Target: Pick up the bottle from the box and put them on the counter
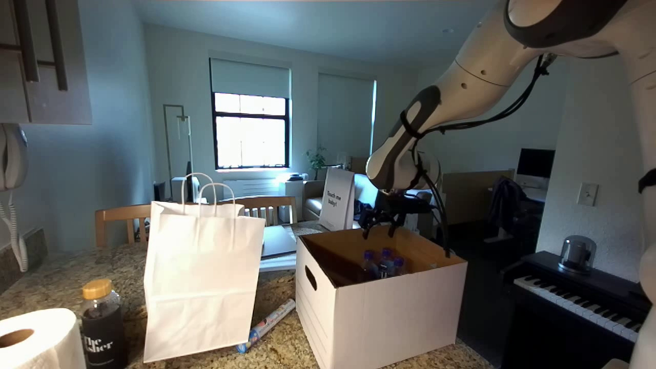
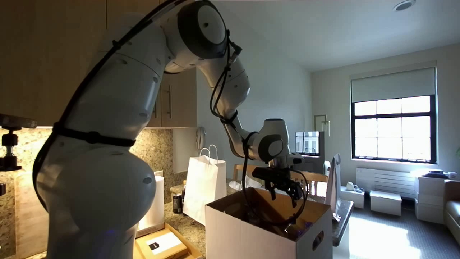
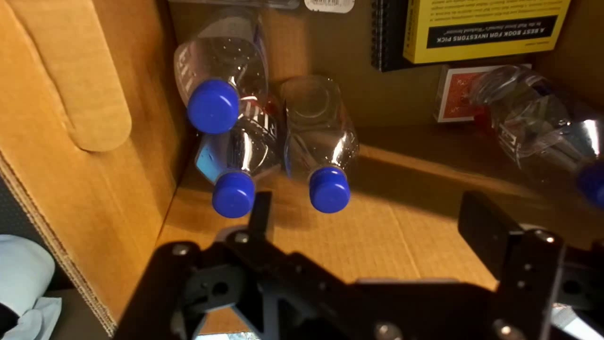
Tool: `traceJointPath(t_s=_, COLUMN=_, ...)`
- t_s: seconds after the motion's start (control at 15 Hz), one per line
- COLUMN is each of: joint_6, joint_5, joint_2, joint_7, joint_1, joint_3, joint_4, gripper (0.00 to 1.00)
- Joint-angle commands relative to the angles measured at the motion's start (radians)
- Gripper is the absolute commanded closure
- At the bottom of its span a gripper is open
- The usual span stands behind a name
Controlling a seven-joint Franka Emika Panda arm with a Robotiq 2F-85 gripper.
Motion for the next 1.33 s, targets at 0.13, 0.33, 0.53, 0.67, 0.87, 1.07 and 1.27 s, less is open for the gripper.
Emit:
traceJointPath(t_s=0.13, joint_6=0.008, joint_5=-0.075, joint_2=0.067, joint_7=0.082, joint_1=0.016, joint_3=-0.022, joint_4=0.047, gripper=0.00)
traceJointPath(t_s=0.33, joint_6=0.054, joint_5=-0.152, joint_2=0.157, joint_7=0.162, joint_1=0.042, joint_3=-0.060, joint_4=0.104, gripper=0.00)
traceJointPath(t_s=0.53, joint_6=0.072, joint_5=-0.175, joint_2=0.244, joint_7=0.189, joint_1=0.061, joint_3=-0.078, joint_4=0.167, gripper=0.00)
traceJointPath(t_s=0.67, joint_6=0.077, joint_5=-0.166, joint_2=0.287, joint_7=0.180, joint_1=0.063, joint_3=-0.072, joint_4=0.204, gripper=0.00)
traceJointPath(t_s=0.87, joint_6=0.127, joint_5=-0.165, joint_2=0.329, joint_7=0.179, joint_1=0.079, joint_3=-0.076, joint_4=0.239, gripper=0.00)
traceJointPath(t_s=1.07, joint_6=0.128, joint_5=-0.165, joint_2=0.351, joint_7=0.182, joint_1=0.093, joint_3=-0.087, joint_4=0.258, gripper=0.25)
traceJointPath(t_s=1.27, joint_6=0.115, joint_5=-0.169, joint_2=0.362, joint_7=0.191, joint_1=0.110, joint_3=-0.109, joint_4=0.269, gripper=0.41)
